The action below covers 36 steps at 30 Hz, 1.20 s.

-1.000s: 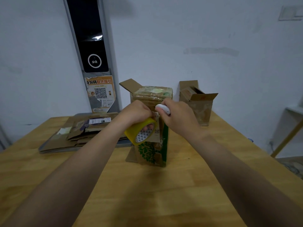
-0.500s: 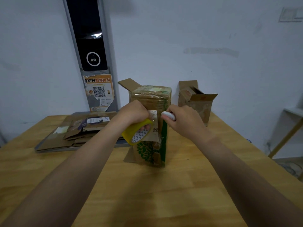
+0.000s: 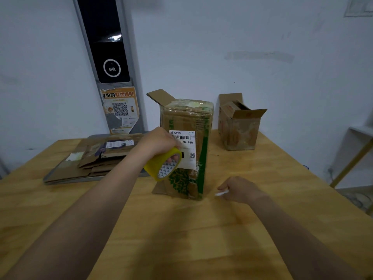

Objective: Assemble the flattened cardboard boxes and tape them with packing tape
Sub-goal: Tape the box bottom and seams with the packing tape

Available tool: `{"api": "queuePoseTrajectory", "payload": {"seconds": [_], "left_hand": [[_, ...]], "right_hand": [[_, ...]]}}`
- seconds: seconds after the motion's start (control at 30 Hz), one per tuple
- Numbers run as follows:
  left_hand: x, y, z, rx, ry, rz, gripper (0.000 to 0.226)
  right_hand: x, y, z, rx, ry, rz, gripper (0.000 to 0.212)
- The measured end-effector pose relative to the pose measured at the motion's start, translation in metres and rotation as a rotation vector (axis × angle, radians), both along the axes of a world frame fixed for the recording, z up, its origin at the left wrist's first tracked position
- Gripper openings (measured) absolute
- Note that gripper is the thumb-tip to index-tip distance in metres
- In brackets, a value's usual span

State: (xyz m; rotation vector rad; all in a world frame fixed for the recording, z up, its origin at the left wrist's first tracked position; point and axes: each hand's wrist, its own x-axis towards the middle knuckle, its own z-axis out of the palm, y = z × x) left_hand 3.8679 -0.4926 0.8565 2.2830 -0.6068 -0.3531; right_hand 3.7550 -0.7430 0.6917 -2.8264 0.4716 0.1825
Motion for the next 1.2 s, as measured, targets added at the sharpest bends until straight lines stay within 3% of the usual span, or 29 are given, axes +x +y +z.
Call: {"api": "queuePoseTrajectory", "payload": {"seconds": [0.07, 0.1, 0.17, 0.23, 0.3, 0.43, 0.53, 0.73, 0.9, 0.97, 1.1, 1.2], "left_hand": [[-0.002, 0.003, 0.001, -0.028, 0.000, 0.001, 0.025], [-0.002, 0.004, 0.002, -0.051, 0.010, 0.005, 0.024], [-0.003, 0.007, 0.002, -0.099, 0.037, 0.013, 0.023], [-0.004, 0.009, 0.001, -0.093, 0.016, 0.021, 0.023], [-0.003, 0.010, 0.000, -0.057, -0.056, 0.035, 0.022], [-0.004, 0.013, 0.001, -0.047, -0.005, 0.014, 0.020], [-0.004, 0.016, 0.000, -0.054, 0.039, 0.003, 0.018], [0.000, 0.022, -0.003, -0.098, 0.094, 0.014, 0.016], [0.005, 0.041, -0.007, 0.059, -0.095, 0.070, 0.022], [0.005, 0.048, -0.007, -0.075, -0.004, 0.108, 0.026], [-0.010, 0.050, 0.005, -0.682, 0.443, 0.212, 0.041], [-0.025, 0.042, 0.007, -0.779, 0.480, 0.234, 0.053]], "right_hand": [[0.006, -0.002, 0.019, 0.019, -0.017, -0.015, 0.049], [0.009, 0.000, 0.035, 0.027, -0.113, -0.030, 0.045], [0.014, 0.005, 0.071, 0.044, -0.527, -0.061, 0.032], [0.017, 0.018, 0.111, 0.122, -0.994, -0.041, 0.036], [0.024, 0.032, 0.145, 0.209, -1.136, 0.064, 0.045], [0.044, 0.052, 0.158, 0.069, -0.901, 0.216, 0.049], [0.053, 0.052, 0.145, 0.059, -0.994, 0.208, 0.046], [0.054, 0.050, 0.138, 0.076, -1.004, 0.257, 0.069], [0.043, 0.049, 0.145, 0.043, -0.934, 0.252, 0.076], [0.041, 0.054, 0.157, -0.011, -0.916, 0.274, 0.067], [0.058, 0.061, 0.200, 0.134, -0.989, 0.102, 0.049], [0.076, 0.053, 0.229, 0.143, -0.643, -0.031, 0.034]]}}
